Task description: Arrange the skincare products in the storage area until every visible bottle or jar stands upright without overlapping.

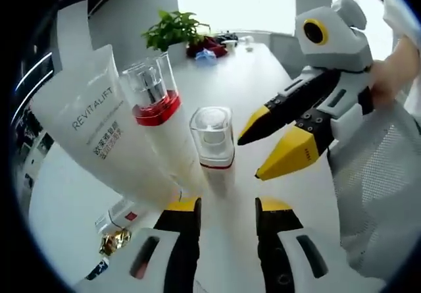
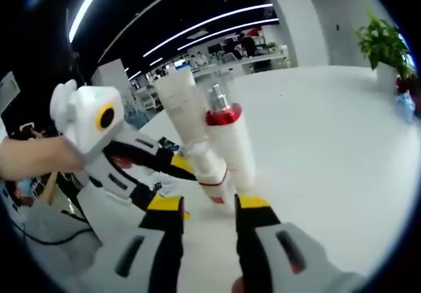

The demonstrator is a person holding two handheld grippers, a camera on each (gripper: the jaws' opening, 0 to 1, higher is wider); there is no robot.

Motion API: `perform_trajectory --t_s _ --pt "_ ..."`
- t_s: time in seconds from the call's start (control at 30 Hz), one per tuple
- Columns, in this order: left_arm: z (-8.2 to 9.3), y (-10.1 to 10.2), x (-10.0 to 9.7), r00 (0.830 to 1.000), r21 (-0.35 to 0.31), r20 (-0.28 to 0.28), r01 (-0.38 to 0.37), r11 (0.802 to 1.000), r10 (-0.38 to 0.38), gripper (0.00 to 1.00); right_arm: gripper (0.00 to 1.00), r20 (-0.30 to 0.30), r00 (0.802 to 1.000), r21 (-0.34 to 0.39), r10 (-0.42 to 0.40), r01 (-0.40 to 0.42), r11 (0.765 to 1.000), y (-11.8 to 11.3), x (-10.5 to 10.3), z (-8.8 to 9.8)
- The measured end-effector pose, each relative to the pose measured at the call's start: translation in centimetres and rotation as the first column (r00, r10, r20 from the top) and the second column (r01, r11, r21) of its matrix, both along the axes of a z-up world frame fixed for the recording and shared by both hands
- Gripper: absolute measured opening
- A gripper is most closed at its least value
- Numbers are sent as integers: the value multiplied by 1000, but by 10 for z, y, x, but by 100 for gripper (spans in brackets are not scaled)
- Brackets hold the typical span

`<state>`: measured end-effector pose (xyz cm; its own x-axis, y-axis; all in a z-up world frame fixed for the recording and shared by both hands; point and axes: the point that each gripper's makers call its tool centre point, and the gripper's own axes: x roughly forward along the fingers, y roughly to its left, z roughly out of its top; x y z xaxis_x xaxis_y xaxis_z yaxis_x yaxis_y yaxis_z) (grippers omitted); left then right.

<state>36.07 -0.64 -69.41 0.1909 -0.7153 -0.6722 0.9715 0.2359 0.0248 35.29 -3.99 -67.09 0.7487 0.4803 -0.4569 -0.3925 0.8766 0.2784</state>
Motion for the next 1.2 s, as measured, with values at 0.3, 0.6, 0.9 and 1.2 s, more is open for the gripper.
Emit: perform_trajectory --t_s 0.3,0.6,0.9,1.2 --pt "13 27 -17 996 -29 -18 -87 996 87 36 39 28 999 -31 19 -19 999 -2 -14 15" --pt "23 61 -35 978 -57 -49 -205 977 203 41 46 33 998 -43 47 -46 998 0 -31 22" --pt "32 96 -56 939 -84 -88 -339 937 332 53 52 42 997 -49 66 -64 997 5 -45 30" --pt "34 135 -72 871 -99 -137 -486 868 472 67 61 36 994 -45 101 -100 994 10 -60 39"
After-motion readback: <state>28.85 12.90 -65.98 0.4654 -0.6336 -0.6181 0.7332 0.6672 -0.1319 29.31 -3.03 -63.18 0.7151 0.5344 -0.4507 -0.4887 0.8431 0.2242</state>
